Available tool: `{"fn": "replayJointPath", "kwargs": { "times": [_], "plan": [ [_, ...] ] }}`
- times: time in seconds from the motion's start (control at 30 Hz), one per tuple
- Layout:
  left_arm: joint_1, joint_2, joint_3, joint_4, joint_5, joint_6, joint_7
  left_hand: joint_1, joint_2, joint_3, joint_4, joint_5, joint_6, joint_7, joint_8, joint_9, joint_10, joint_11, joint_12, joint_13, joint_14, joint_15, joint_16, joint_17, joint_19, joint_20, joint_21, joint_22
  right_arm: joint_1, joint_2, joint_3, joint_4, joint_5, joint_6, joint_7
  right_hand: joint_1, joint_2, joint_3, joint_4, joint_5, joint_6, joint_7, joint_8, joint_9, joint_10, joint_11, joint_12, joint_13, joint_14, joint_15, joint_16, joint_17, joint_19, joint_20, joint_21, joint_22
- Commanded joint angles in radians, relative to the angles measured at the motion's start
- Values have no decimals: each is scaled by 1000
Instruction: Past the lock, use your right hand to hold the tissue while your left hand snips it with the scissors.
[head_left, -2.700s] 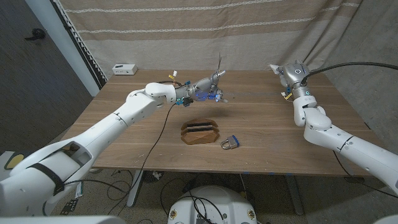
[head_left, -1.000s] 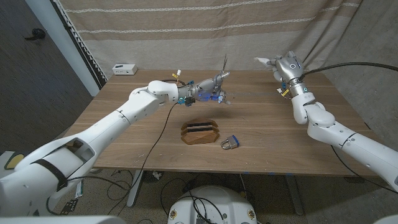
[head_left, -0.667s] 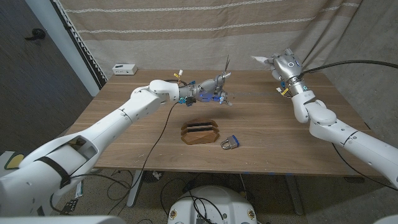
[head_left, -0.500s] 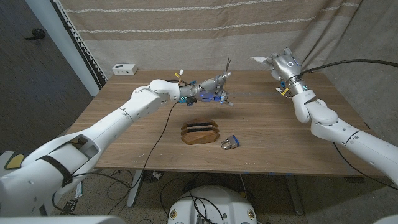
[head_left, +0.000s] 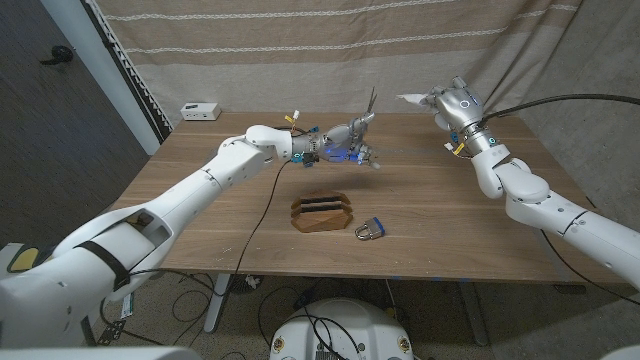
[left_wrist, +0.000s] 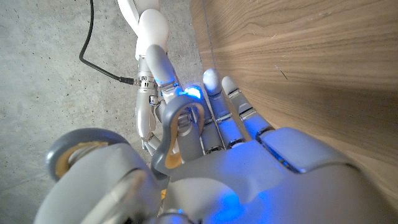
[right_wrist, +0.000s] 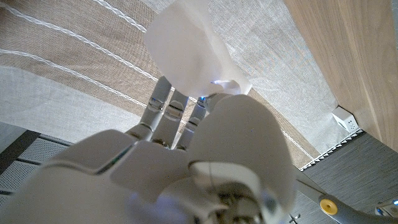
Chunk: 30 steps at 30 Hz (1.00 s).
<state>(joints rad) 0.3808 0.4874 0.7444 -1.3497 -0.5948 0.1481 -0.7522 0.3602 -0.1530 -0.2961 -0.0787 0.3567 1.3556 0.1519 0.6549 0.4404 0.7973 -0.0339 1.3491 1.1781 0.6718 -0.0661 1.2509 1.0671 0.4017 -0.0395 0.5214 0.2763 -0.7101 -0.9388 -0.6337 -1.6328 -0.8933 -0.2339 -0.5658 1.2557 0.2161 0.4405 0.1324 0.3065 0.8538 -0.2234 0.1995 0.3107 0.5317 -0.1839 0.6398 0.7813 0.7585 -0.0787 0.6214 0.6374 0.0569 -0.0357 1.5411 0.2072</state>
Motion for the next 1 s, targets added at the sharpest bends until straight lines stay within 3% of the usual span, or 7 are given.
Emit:
{"fn": "replayJointPath", "kwargs": {
  "times": [0.03,0.6,1.0],
  "plan": [
    [-35,-41,18,81,3,-17,-89,7,-3,-45,-36,7,27,26,5,2,77,-67,238,71,4,-78,8,6,6,1,-2,5,3,-12,9,-12,-35,39,14,5,3,9,3,-2,3,3,-1,1,-3,0,5,5,-8,-150,10,6,-6,-156,6,5],
    [-83,-62,46,130,26,-5,-164,10,-3,-46,-36,10,26,29,2,-8,77,-63,238,71,5,-78,7,6,7,2,-4,7,67,4,-22,38,-83,116,8,4,3,11,4,-7,6,3,1,-7,-3,2,5,8,-23,-151,29,17,-15,-157,8,6],
    [-107,-91,57,174,32,-5,-206,10,-3,-46,-35,11,24,27,3,-7,77,-65,238,71,5,-76,7,6,7,3,-5,8,40,-9,2,6,-87,91,-5,3,3,12,5,-11,4,4,1,-13,-10,1,4,12,-37,-150,42,25,-23,-156,12,8]
  ]
}}
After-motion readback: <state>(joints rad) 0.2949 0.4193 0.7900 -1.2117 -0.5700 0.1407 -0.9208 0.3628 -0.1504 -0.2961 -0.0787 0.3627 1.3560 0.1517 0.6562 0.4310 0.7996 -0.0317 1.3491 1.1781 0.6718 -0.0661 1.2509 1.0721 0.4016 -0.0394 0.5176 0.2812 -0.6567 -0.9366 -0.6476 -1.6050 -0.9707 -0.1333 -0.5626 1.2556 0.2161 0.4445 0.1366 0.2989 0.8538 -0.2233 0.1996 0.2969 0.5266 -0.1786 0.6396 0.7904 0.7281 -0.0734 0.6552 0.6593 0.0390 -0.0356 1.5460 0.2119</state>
